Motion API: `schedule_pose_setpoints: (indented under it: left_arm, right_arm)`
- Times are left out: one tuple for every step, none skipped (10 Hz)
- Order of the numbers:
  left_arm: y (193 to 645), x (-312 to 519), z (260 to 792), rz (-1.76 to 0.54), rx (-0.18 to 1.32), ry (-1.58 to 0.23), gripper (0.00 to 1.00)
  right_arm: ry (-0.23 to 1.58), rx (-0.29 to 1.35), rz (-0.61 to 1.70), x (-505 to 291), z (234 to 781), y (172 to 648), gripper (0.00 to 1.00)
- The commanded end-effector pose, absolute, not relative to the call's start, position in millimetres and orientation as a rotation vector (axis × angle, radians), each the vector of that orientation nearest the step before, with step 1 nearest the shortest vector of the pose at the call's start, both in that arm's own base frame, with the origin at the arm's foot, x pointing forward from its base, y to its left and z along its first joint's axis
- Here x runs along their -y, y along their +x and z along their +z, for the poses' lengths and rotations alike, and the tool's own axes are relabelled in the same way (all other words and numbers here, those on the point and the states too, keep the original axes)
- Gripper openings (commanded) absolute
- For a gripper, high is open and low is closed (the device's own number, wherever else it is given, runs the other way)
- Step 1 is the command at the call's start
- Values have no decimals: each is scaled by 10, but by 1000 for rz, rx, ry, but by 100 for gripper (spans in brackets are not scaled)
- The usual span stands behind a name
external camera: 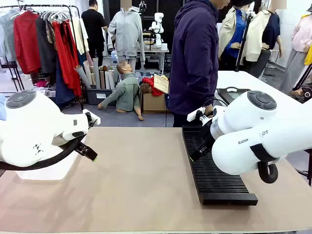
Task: Sort PCBs into racks and boxes based on the side picked up.
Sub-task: Pick up the Blank PCB handed by the Human.
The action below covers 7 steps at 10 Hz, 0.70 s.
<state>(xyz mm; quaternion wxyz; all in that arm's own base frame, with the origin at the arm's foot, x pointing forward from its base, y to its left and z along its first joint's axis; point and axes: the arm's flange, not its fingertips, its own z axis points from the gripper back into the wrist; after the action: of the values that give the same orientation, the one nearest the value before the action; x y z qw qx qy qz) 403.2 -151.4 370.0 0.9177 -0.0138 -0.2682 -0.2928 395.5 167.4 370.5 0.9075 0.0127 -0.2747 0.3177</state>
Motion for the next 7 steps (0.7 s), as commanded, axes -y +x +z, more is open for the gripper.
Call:
schedule_pose_setpoints:
  left_arm:
    - [4032, 1514, 3701, -602, 552, -28, 100]
    - [4032, 1514, 3701, -602, 552, -28, 100]
    - [4032, 1514, 3701, -602, 552, -28, 100]
    - [4032, 1514, 3701, -602, 552, -28, 100]
    - [4032, 1514, 3701, -602, 552, -28, 100]
    - [4032, 1514, 3701, -602, 552, -28, 100]
    - [4032, 1514, 3701, -602, 552, -28, 100]
  right_arm:
    - [26, 567, 656, -1674, 3705, 3955, 100]
    - [26, 567, 656, -1674, 3705, 3955, 100]
    - [26, 567, 656, -1674, 3705, 3955, 100]
    - [26, 567, 656, -1674, 3705, 3955, 100]
    - [26, 567, 656, -1674, 3705, 3955, 100]
    - [26, 567, 656, -1674, 3705, 3955, 100]
    - [26, 567, 656, -1674, 3705, 3955, 100]
